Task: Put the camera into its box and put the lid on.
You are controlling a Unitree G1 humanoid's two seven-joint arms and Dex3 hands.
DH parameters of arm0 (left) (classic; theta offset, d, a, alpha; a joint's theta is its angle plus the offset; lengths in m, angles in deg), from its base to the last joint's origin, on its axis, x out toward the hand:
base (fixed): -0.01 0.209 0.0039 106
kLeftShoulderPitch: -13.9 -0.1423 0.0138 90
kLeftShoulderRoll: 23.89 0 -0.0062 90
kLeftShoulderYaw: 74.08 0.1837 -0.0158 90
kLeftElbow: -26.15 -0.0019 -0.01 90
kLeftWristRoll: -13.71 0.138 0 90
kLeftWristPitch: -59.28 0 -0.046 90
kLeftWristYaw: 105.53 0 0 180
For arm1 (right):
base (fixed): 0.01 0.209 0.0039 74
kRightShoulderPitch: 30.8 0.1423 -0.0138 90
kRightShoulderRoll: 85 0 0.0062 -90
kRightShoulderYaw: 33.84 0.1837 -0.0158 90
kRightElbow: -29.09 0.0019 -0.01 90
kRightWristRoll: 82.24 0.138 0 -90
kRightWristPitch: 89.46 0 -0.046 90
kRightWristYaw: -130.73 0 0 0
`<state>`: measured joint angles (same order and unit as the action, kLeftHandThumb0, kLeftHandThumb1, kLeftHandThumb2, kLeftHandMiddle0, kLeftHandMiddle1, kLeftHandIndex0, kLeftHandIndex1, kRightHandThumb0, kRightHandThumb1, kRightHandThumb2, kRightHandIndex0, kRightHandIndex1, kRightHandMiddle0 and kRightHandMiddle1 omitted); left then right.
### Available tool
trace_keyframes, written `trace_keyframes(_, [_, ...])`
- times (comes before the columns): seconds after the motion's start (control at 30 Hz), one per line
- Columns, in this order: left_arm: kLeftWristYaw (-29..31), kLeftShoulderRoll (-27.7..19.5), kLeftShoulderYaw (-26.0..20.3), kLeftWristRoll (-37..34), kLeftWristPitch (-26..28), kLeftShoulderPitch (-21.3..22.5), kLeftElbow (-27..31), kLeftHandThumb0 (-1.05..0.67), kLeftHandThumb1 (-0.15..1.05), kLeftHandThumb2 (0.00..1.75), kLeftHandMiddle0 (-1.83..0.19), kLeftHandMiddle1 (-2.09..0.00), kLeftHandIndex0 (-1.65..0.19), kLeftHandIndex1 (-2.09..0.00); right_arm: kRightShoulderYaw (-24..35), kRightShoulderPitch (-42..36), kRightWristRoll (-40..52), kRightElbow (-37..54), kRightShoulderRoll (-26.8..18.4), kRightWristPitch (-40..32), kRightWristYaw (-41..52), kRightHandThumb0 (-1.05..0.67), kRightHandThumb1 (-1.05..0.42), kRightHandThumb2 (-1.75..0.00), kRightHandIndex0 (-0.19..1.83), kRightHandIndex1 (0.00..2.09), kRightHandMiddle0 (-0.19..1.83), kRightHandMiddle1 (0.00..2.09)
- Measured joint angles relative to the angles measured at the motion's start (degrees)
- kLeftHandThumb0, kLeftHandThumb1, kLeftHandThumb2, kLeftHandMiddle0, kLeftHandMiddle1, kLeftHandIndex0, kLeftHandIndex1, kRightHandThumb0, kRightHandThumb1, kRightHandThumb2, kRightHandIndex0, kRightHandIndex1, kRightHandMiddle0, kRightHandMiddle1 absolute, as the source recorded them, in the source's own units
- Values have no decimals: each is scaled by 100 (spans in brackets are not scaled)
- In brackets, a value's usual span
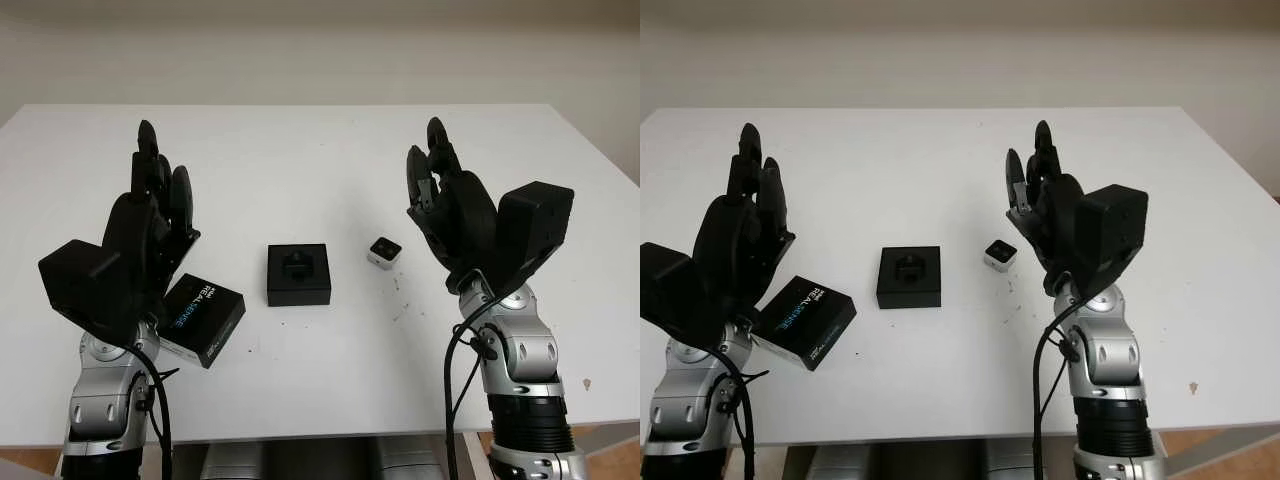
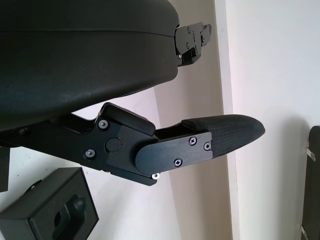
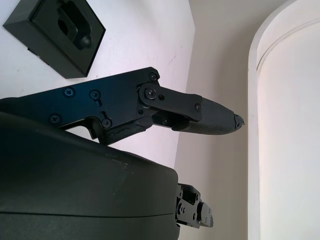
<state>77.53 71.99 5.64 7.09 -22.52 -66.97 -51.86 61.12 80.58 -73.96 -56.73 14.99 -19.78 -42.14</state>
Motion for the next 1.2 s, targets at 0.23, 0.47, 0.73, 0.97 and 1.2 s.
trace_keyframes(0.23, [-11,84,101,71,-3,-95,44,-81,105,67,19,0,19,0,-4,-33,-28,6,-8,-3,10,-66,-105,-63,-19,0,-19,0])
trace_keyframes(0.47, [-16,119,141,135,-97,-106,12,-80,105,67,19,0,19,0,-58,-31,-325,-120,-102,81,-76,-71,-105,-36,-11,5,-10,5])
trace_keyframes(0.73, [-19,185,102,79,-159,-169,30,-80,105,65,19,0,19,0,-623,195,-2218,-744,-618,1084,-1025,-68,-91,-4,22,19,22,23])
trace_keyframes(0.97, [-57,181,101,99,-81,-206,104,-80,105,65,19,0,19,0,-1355,526,-3705,-931,-1623,781,-361,-79,-92,-6,26,18,31,22])
trace_keyframes(1.2, [-54,176,119,143,7,-210,215,-79,105,66,19,0,19,0,-1828,692,-4758,-772,-2034,412,253,-82,-93,-5,37,20,42,20])
